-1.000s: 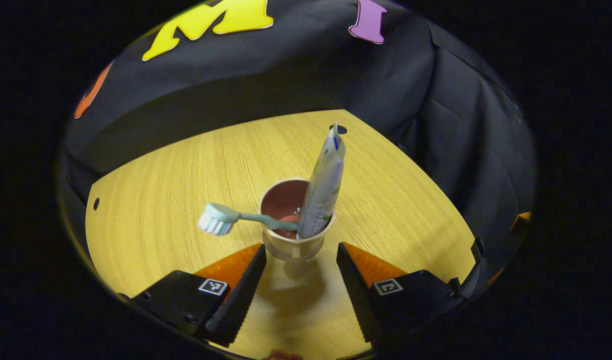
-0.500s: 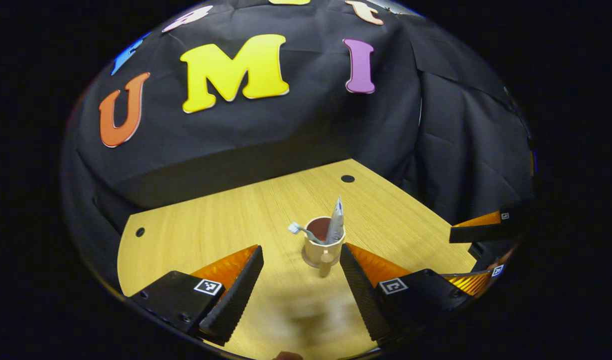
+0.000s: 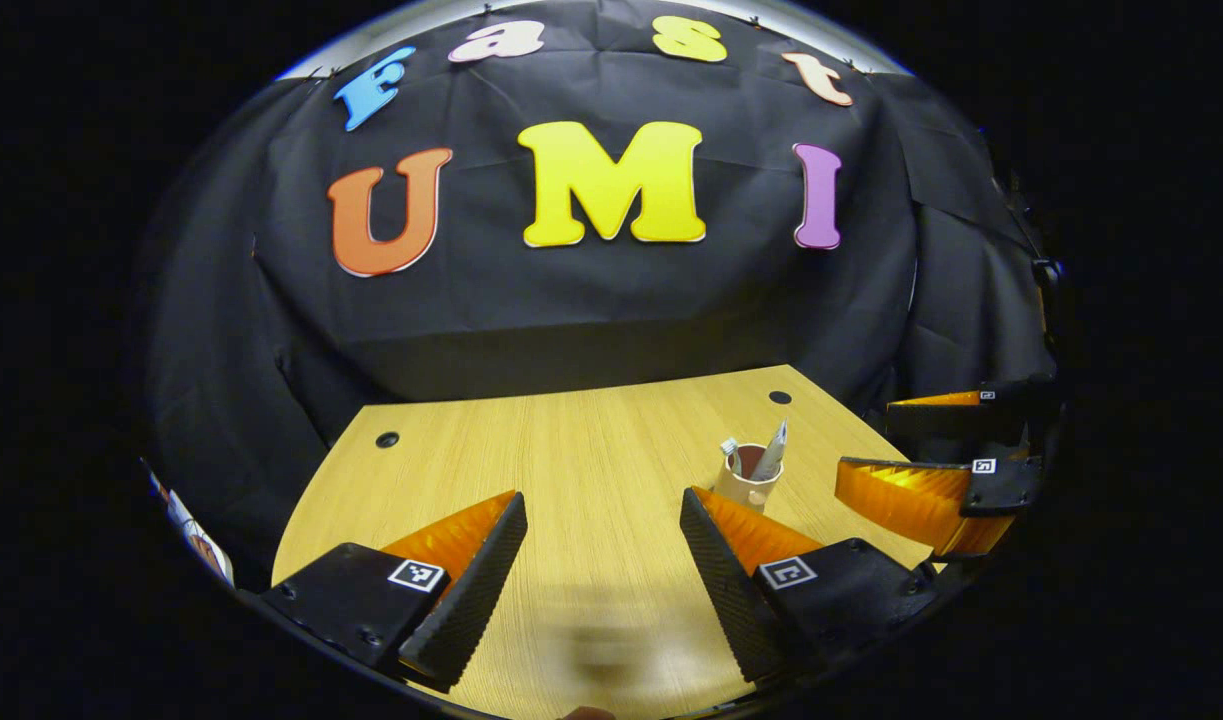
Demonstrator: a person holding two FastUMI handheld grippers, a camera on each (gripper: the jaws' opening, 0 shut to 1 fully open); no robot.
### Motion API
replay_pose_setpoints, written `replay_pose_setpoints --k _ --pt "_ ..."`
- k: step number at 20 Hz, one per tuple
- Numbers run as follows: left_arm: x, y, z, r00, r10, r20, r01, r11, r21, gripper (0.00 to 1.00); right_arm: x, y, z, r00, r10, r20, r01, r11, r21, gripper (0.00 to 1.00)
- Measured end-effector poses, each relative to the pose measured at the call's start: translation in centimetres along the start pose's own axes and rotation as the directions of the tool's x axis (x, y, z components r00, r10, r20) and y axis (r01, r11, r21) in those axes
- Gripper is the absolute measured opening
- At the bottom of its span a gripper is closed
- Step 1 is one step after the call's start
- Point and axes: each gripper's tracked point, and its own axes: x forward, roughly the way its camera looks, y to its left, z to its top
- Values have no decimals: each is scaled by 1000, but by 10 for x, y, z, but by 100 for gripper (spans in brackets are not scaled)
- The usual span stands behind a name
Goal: Put the toothbrush and toothpaste on the desktop into the cup, then pick up the cup and place it on the coaster on the desktop.
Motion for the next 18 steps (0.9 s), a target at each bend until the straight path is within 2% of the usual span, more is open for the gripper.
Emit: replay_pose_setpoints --k 4,10,13,18 --pt "-10 16 0 999 1 42 2 998 -61 98 1 4 16 997 -63 48 65 997 -31 94" --pt "-18 22 25 989 -51 141 60 996 -62 98 4 7 38 979 -169 111 171 985 -10 94" --pt "-14 24 33 981 -84 174 94 994 -50 98 6 13 48 971 -188 149 192 981 -14 95" --pt "-5 29 28 982 -103 158 118 989 -84 98 14 29 49 975 -176 137 186 980 -68 95"
